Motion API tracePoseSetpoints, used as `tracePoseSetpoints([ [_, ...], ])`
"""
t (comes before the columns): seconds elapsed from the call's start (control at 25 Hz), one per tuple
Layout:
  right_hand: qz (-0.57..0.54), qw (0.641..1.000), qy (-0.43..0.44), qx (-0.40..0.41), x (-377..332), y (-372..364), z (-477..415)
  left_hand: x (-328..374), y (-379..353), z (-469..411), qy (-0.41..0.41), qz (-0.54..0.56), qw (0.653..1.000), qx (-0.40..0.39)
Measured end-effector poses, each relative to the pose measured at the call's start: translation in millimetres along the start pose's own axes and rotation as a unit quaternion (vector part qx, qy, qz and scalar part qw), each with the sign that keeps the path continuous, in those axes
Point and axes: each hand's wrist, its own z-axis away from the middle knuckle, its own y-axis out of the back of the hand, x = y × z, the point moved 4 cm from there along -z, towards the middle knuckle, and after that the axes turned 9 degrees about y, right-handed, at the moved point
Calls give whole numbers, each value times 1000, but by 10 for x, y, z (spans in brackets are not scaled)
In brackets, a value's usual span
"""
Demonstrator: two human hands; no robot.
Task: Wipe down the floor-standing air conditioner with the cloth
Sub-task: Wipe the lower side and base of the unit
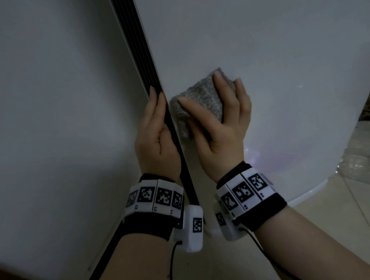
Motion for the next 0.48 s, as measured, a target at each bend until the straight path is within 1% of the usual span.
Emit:
tracePoseSetpoints([
  [0.04, -1, 1000, -1, 2, 42, 26, -24, 15, -5, -8, 1, 2, 1000, -2],
  [0.16, -10, 997, -61, 49, 103, 82, -105, 70, -44, -25, 7, 9, 1000, -9],
  [0.2, -8, 996, -66, 51, 71, 67, -104, 80, -54, -32, 12, 13, 1000, -11],
  [0.32, 5, 1000, -2, 9, 63, 74, -121, 89, -79, -55, 26, 28, 999, -17],
  [0.36, 7, 1000, 6, 6, 120, 113, -154, 93, -90, -50, 29, 32, 999, -17],
  [0.4, 7, 1000, -10, 18, 180, 159, -191, 99, -101, -41, 33, 34, 999, -17],
  [0.48, -7, 996, -67, 50, 211, 199, -232, 102, -127, -26, 42, 38, 998, -21],
])
